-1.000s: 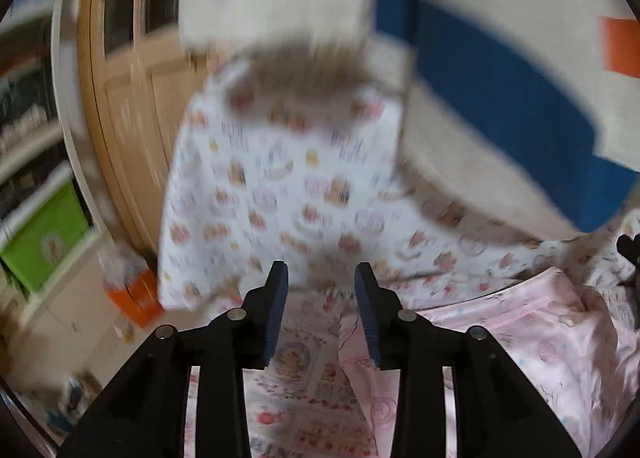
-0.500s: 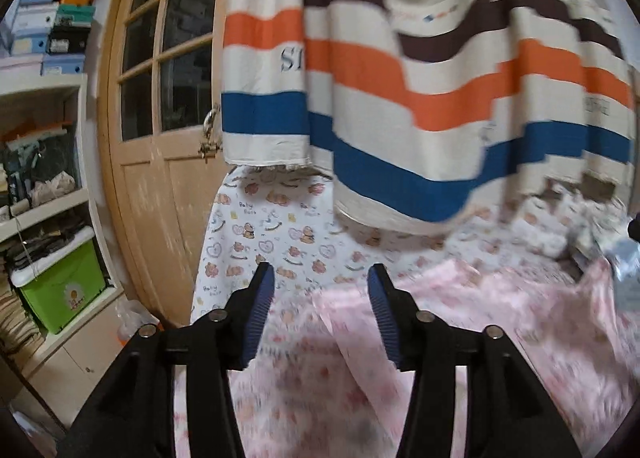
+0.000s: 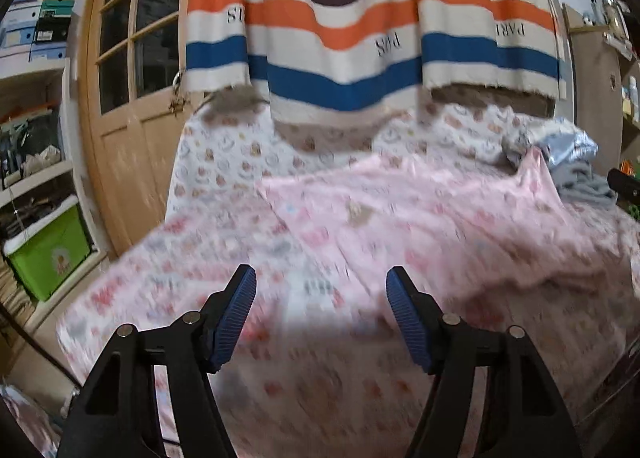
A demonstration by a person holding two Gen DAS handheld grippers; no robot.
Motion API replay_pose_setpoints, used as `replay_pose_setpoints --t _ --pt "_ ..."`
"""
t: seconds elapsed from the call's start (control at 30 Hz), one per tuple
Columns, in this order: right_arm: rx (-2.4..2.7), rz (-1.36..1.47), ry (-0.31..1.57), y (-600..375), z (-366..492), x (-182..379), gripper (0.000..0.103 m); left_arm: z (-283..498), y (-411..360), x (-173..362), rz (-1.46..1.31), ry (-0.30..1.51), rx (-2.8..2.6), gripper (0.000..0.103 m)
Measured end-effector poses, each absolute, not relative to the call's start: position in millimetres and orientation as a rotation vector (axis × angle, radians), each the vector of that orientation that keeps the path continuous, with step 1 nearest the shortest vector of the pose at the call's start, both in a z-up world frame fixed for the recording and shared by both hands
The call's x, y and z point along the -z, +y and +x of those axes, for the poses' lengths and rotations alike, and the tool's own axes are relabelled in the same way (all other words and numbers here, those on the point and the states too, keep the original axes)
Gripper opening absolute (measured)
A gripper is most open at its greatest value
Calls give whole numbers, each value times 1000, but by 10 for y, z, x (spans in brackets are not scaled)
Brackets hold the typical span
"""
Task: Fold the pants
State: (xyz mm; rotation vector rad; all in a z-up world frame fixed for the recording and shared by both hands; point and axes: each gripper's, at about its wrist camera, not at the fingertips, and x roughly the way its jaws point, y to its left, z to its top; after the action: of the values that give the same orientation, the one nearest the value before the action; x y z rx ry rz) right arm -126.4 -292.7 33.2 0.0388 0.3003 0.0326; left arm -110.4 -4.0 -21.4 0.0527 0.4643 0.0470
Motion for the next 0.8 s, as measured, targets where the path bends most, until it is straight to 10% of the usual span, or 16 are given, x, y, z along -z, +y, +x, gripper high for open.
replay_pose_setpoints --t 0.8 --pt "-21 -83 503 -2736 -1358 337 66 -808 -309 457 44 573 -124 62"
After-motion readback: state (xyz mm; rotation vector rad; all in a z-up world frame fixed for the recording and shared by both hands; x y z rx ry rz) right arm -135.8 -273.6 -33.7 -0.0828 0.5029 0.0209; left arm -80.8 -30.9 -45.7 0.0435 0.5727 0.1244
